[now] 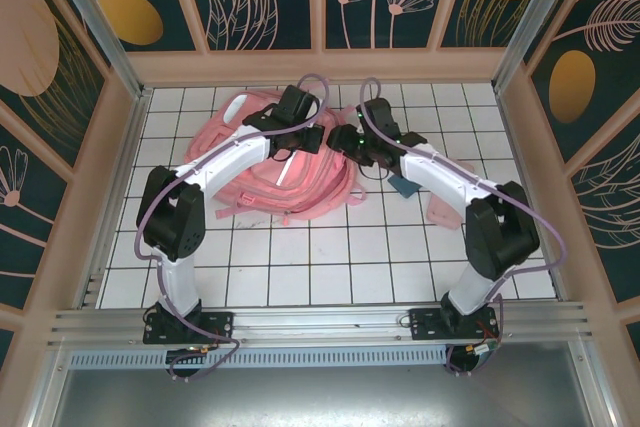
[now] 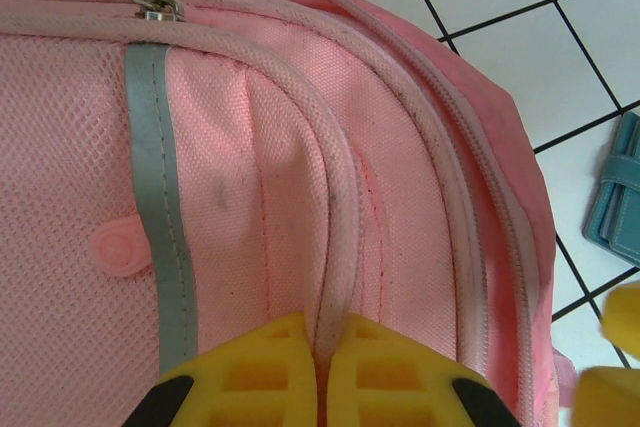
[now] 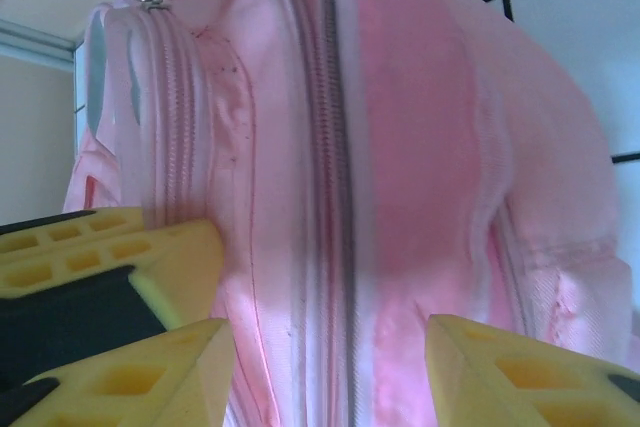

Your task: Pack the student bag

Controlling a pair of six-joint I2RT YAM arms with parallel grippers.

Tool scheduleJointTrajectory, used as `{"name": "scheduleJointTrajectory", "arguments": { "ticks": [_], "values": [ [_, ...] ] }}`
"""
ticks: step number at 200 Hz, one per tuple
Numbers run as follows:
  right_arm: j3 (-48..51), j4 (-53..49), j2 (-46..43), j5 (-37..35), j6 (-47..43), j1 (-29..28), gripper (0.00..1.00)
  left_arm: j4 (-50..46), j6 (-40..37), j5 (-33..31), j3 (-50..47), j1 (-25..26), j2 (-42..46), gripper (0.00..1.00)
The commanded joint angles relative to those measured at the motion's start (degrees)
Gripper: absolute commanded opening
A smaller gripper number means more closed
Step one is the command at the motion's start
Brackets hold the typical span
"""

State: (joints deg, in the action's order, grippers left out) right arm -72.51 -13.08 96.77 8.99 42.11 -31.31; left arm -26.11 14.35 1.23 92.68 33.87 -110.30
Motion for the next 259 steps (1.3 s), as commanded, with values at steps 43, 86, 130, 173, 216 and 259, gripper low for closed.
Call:
{"name": "scheduleJointTrajectory", "arguments": {
  "ticks": [43,86,130,173,216,259],
  "values": [
    [-5.2,-8.0,7.7,-6.0,-2.0,0.8,0.3,4.5,1.3,-0.3,-1.5,0.1,2.5,0.0],
    [-3.6,-7.4,8.5,-6.2,-3.1,4.0,0.17,3.4,2.1,-0.7,-1.6,0.1,2.4,0.2],
    [-5.8,-8.3,9.0,-4.8,-8.2,5.7,0.18,2.4,3.8,-1.8,-6.5,-0.3,7.8,0.61],
    [-9.3,-11.7,7.9,-9.3,-12.0,6.5,0.23,3.6,9.7,-2.5,-16.6,-3.9,16.6,0.71],
    [-6.5,-16.8,2.1,-11.7,-12.4,-1.3,0.48,6.4,18.1,-3.9,-29.8,-8.2,26.1,0.76],
    [-1.9,-20.5,-0.2,-16.0,-5.7,-17.4,0.49,7.3,25.8,-6.7,-41.2,-10.1,32.3,0.75]
  ]
}}
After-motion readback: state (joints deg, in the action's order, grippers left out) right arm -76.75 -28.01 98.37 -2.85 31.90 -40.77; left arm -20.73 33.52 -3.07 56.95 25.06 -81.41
